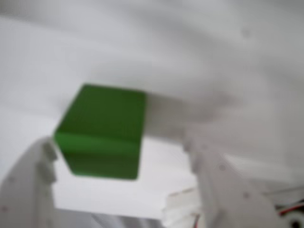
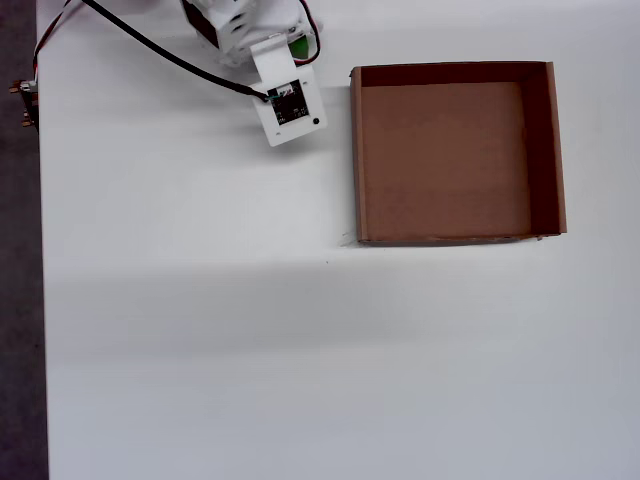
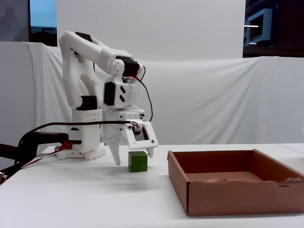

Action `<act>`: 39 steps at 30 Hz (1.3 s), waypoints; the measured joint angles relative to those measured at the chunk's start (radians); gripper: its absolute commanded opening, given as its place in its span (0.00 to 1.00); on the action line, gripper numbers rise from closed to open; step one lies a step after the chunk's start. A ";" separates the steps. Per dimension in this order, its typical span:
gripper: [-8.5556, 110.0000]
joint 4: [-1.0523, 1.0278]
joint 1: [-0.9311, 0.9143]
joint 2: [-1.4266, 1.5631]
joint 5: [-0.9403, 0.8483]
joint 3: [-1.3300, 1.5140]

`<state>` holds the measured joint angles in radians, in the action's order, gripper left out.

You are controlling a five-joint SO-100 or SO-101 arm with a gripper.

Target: Grasp a green cube and put it in a box.

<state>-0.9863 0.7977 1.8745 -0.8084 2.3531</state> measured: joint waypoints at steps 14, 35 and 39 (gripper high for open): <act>0.35 0.003 0.040 -0.011 0.018 -0.025; 0.28 0.003 0.044 -0.011 0.018 -0.025; 0.28 0.003 0.044 -0.011 0.018 -0.025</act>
<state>-0.9833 0.8422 1.8638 -0.7900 2.3286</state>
